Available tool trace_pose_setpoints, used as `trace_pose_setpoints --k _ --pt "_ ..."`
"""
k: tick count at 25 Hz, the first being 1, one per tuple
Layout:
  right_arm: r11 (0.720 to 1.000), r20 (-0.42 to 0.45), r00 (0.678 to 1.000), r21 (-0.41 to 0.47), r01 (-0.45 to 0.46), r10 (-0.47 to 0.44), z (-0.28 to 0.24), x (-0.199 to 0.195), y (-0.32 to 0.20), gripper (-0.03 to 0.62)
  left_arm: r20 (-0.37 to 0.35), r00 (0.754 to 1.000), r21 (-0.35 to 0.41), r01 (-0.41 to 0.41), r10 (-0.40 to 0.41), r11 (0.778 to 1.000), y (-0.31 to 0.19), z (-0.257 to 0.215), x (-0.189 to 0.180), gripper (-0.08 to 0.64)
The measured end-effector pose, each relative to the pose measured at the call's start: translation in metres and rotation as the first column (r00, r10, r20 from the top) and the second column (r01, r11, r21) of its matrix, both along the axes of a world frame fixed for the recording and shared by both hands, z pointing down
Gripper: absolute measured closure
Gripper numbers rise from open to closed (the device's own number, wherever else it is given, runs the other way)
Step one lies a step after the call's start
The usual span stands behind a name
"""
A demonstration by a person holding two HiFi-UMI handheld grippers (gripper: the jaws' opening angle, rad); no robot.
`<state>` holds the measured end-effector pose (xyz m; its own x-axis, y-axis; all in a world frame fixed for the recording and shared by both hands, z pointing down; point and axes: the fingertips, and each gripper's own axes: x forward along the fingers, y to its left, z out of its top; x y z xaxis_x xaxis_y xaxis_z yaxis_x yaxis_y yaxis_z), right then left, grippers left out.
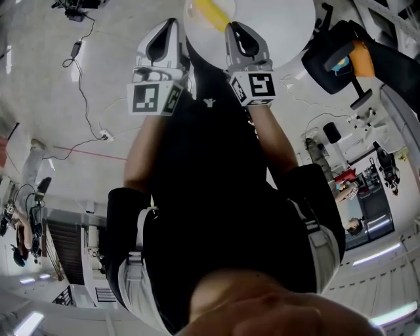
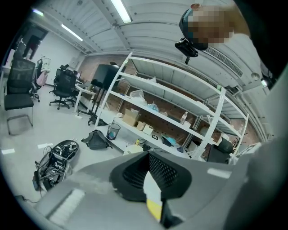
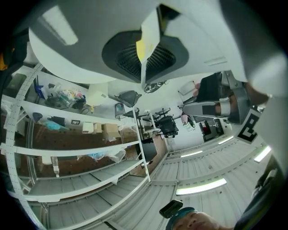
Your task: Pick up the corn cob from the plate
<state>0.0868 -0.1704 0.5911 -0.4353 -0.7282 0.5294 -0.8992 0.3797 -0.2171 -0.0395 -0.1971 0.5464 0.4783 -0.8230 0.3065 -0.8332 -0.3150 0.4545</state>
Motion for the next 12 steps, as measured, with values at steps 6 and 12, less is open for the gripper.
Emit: trace_pose_setpoints --k 6,12 --pt "0.999 -0.014 1.000 -0.029 0.014 -0.014 0.013 -0.002 -0.004 0.533 -0.012 1.000 -0.052 0.012 -0.013 0.999 -0.003 0.011 -0.001 0.557" --pt "0.997 -0.028 0.999 -0.067 0.029 -0.031 0.026 -0.003 -0.010 0.496 0.009 1.000 -0.047 -0.001 0.001 0.999 -0.009 0.019 -0.001 0.557"
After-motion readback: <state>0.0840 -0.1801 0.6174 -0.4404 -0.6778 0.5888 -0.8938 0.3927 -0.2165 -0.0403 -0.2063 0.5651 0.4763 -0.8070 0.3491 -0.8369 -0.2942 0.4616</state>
